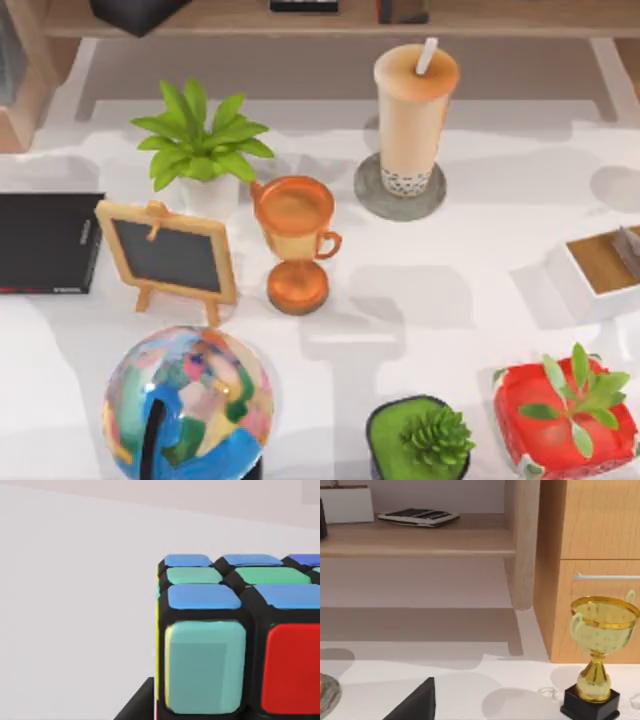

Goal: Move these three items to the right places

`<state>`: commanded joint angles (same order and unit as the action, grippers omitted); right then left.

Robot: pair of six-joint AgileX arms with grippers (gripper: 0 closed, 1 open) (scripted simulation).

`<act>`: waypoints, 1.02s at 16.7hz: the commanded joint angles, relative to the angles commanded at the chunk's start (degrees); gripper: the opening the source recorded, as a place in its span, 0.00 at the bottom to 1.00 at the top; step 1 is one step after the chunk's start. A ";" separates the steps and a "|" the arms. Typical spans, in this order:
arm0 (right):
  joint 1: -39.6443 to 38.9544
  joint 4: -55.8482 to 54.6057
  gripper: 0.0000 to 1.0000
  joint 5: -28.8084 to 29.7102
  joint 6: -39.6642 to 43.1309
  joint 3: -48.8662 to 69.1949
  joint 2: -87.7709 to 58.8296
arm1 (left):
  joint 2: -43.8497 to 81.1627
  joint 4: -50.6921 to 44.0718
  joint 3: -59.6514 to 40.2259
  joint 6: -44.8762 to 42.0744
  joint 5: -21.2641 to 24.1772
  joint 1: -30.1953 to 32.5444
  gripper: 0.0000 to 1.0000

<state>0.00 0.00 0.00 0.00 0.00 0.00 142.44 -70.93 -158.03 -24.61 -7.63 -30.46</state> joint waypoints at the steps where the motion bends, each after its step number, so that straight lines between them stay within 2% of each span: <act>1: 0.00 0.00 1.00 0.00 0.00 0.00 0.00 | -3.11 4.49 1.19 0.84 -1.56 -0.02 0.00; 6: 0.00 0.00 1.00 0.00 0.00 0.00 0.00 | -17.42 25.83 9.37 5.38 -7.69 2.76 0.00; 11: 0.00 0.00 1.00 0.00 0.00 0.00 0.00 | -27.44 40.78 16.46 9.37 -12.11 6.22 0.00; 14: 0.00 0.00 1.00 0.00 0.00 0.00 0.00 | -32.78 48.72 21.84 11.04 -14.56 13.40 0.00; 17: 0.00 0.00 1.00 0.00 0.00 0.00 0.00 | -37.00 58.32 31.21 12.41 -16.74 24.89 0.00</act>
<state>0.00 0.00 0.00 0.00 0.00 0.00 105.44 -12.61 -126.82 -12.19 -24.38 -5.56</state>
